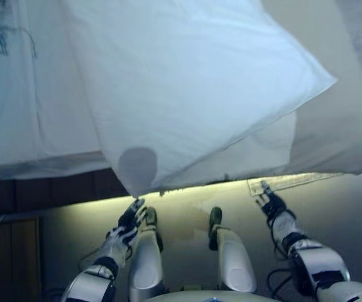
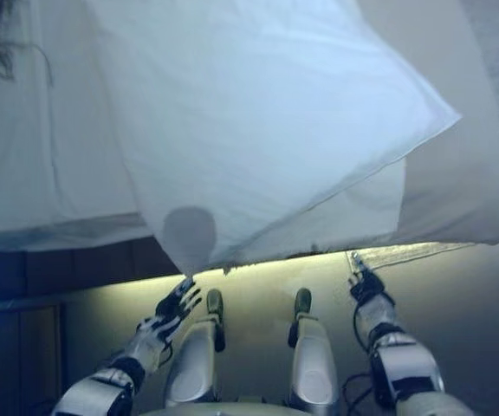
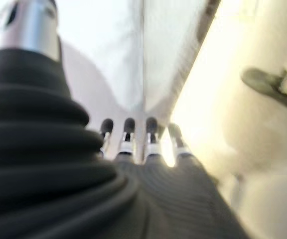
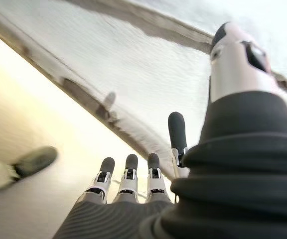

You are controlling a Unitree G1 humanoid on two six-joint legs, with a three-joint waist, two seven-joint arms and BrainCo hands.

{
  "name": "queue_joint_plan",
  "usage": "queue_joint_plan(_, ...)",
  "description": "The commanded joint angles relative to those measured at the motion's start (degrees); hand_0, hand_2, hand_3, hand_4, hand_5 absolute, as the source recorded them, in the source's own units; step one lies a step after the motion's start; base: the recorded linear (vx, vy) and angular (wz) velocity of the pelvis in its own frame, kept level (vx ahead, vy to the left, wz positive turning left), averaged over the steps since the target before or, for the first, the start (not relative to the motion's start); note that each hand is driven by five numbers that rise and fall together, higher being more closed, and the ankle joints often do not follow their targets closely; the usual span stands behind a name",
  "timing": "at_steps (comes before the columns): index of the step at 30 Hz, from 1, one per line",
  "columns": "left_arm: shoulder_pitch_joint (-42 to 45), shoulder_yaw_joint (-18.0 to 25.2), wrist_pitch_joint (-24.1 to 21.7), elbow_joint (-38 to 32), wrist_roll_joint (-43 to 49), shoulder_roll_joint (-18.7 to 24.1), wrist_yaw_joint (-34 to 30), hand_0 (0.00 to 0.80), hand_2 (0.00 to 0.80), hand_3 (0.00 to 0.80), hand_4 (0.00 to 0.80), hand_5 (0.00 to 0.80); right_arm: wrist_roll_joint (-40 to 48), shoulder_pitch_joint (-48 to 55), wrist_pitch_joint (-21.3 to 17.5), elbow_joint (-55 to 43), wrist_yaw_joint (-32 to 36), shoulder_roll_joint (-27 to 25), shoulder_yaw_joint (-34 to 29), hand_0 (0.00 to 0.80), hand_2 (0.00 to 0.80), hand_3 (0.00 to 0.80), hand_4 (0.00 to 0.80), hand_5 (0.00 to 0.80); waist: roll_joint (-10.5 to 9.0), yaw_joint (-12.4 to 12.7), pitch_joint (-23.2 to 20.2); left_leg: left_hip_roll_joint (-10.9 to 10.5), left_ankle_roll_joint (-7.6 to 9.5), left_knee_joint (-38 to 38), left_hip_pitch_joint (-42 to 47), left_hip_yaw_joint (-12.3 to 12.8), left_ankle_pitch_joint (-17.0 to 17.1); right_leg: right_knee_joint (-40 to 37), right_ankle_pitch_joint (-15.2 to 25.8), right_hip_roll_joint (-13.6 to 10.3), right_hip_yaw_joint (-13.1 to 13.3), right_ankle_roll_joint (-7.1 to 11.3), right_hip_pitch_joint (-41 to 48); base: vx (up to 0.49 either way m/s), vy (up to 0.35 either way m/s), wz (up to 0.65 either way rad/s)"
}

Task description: Make the bed neatly

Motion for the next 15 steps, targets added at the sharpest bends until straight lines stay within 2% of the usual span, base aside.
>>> queue_joint_plan(1, -0.7, -1.4, -2.6, -4.9, -4.6, 3.0, -1.2, 0.000, 0.000, 0.000, 0.000, 0.000, 3.8, -3.2, 3.3, -3.0, 4.2, -1.1, -0.3, 0.000, 0.000, 0.000, 0.000, 0.000, -0.92, 2.7, 1.2, -2.1, 2.01, 6.1, -4.0, -2.4, -1.1, -0.5, 3.8, -4.9, 0.6, 2.65, 0.5, -0.034, 0.025, 0.25)
queue_joint_plan(6, 0.2, -2.9, -4.6, -12.8, -9.0, 4.8, -0.6, 0.000, 0.000, 0.000, 0.000, 0.000, 3.7, -9.5, 4.9, -3.6, 4.7, -6.7, 0.6, 0.000, 0.000, 0.000, 0.000, 0.000, 0.57, 4.4, 3.7, -3.2, 2.39, 9.2, -9.9, -4.0, -2.2, 3.8, 3.1, -5.2, 0.7, 3.04, -6.1, -0.040, 0.029, 0.22)
queue_joint_plan(15, 1.1, -4.0, -8.4, -21.1, -13.5, 5.6, -0.8, 0.000, 0.000, 0.000, 0.000, 0.000, 2.0, -17.2, 5.8, -4.8, 3.9, -13.6, 3.6, 0.000, 0.000, 0.000, 0.000, 0.000, 1.84, 6.0, 5.5, -4.1, 3.47, 13.9, -19.4, -6.1, -3.0, 10.4, 2.3, -5.5, 0.9, 2.24, -16.5, -0.022, 0.026, 0.09)
